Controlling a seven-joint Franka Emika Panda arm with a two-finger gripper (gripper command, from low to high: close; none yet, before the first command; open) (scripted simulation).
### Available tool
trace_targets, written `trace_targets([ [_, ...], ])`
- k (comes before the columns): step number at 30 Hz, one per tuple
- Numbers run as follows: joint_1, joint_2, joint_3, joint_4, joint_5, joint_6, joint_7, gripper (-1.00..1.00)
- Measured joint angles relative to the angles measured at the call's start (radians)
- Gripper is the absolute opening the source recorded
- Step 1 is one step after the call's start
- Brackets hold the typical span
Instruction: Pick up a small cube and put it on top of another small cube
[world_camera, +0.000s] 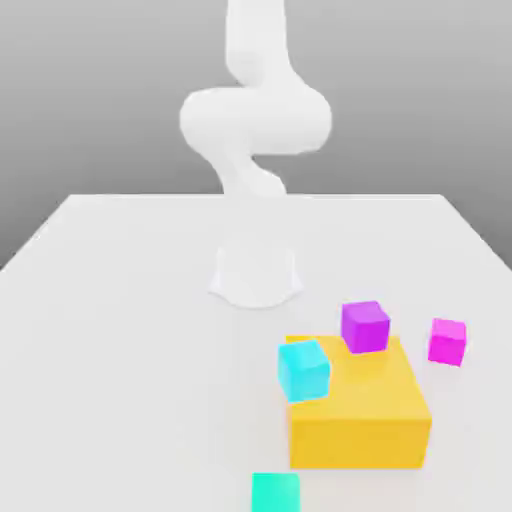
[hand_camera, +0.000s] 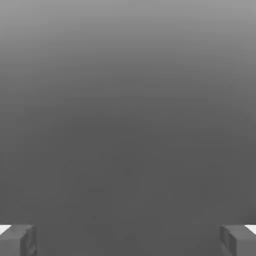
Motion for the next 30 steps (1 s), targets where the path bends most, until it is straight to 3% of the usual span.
trace_targets([
  [19,0.452,0.707,0.396,-0.432,-0.04,0.459,-0.214,0.0],
  [22,0.498,0.81,0.368,-0.443,-0.139,0.53,-0.155,0.0],
  [27,0.646,0.969,0.171,-0.411,-0.35,0.647,0.001,0.0],
  [28,0.686,0.999,0.124,-0.404,-0.375,0.671,0.02,-1.0],
  [30,0.686,0.999,0.125,-0.404,-0.376,0.671,0.021,-1.0],
])
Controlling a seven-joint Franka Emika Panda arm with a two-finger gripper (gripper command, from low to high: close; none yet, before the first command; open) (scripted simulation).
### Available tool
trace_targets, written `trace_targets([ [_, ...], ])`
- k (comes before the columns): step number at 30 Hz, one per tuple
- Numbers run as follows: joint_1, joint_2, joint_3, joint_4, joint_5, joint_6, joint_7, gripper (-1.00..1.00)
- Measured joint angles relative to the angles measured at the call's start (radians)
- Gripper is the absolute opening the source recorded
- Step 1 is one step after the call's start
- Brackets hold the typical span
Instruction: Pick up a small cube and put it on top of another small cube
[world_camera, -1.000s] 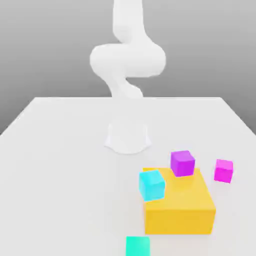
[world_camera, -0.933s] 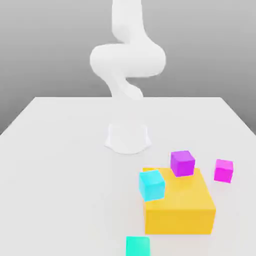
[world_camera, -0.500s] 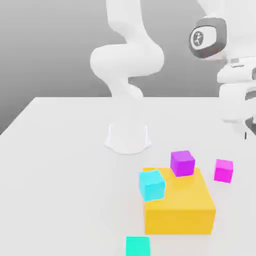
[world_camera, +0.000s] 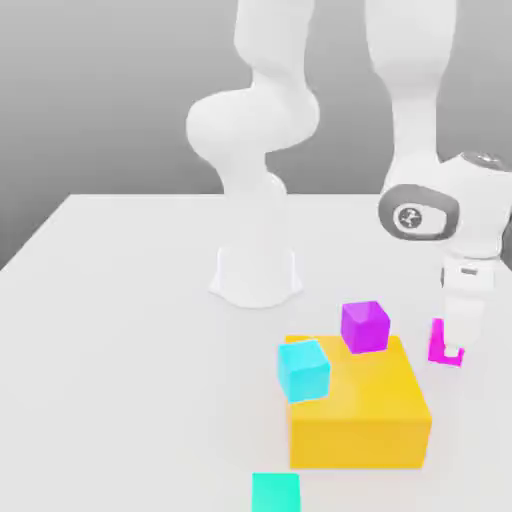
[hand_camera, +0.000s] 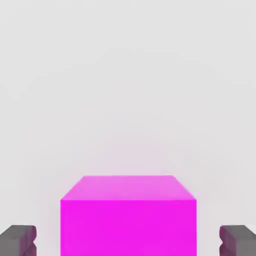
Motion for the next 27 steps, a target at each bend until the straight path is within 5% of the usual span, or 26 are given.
trace_targets([
  [6,-0.011,-0.012,0.014,-0.003,0.011,-0.009,-0.008,-1.0],
  [14,-0.103,-0.242,0.182,-0.049,0.334,-0.185,-0.248,-1.0],
  [27,-0.513,-0.63,-0.203,0.043,0.357,-0.662,-0.238,-1.0],
])
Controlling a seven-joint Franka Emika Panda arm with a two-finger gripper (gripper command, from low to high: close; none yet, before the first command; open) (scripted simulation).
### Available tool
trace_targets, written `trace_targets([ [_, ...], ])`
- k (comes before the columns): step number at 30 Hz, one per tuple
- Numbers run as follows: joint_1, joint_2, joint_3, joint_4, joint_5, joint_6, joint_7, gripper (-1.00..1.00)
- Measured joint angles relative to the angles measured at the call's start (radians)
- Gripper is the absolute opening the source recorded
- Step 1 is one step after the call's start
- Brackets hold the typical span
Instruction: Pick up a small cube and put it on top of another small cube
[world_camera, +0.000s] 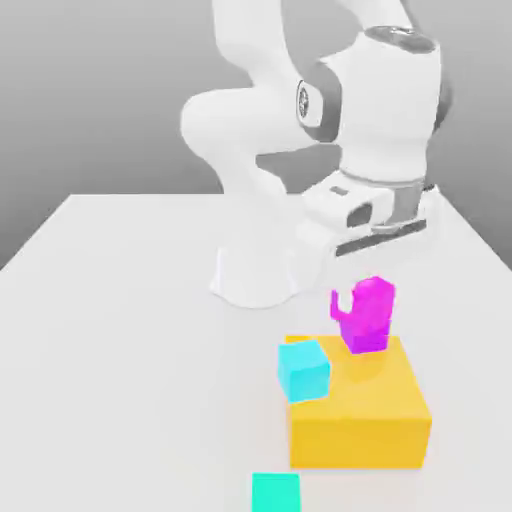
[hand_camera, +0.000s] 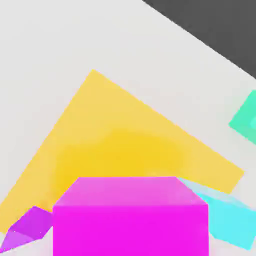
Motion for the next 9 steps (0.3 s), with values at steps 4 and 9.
trace_targets([
  [4,-0.022,0.086,-0.017,-0.03,0.002,0.115,-0.002,-1.0],
  [9,-0.023,0.143,-0.017,-0.048,0.003,0.191,-0.003,1.0],
])
